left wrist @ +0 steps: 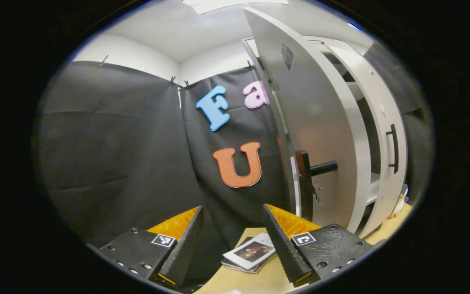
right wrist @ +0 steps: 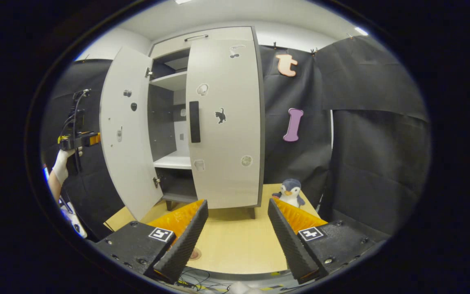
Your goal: Grasp the bottle in the cabinet with the left hand and place it on the coaster, then close the right door with the right hand and the left door with the left hand.
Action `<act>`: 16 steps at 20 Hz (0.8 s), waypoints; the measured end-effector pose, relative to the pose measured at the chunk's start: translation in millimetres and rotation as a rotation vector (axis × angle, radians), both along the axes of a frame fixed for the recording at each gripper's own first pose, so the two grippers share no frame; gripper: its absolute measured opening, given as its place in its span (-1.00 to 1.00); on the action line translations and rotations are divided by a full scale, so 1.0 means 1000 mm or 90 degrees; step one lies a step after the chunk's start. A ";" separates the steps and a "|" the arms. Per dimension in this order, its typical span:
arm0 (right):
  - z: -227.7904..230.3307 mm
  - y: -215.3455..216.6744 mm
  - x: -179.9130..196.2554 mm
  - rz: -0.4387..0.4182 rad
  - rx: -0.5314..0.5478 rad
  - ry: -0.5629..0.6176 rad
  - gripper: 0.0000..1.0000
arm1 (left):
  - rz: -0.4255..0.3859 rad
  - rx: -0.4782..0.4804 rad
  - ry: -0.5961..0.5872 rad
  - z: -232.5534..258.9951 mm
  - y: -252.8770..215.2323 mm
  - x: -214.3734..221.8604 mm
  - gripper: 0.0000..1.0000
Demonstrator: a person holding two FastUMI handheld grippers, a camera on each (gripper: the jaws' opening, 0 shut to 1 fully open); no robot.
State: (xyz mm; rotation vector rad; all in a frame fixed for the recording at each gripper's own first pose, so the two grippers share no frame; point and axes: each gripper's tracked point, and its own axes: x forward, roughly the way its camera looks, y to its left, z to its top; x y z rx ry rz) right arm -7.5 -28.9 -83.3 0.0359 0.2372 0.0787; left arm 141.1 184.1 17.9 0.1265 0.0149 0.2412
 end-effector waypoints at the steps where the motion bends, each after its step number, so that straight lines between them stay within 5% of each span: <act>1: 0.000 -0.002 0.000 0.002 -0.001 0.001 0.94 | -0.002 -0.007 0.000 -0.001 -0.005 0.000 0.83; 12: -0.008 -0.020 0.006 0.019 -0.002 0.019 0.92 | -0.097 -0.045 0.000 -0.001 -0.098 0.018 0.70; 16: -0.003 -0.026 0.007 0.018 -0.004 0.013 0.93 | -0.123 -0.055 -0.010 0.009 -0.122 0.030 0.82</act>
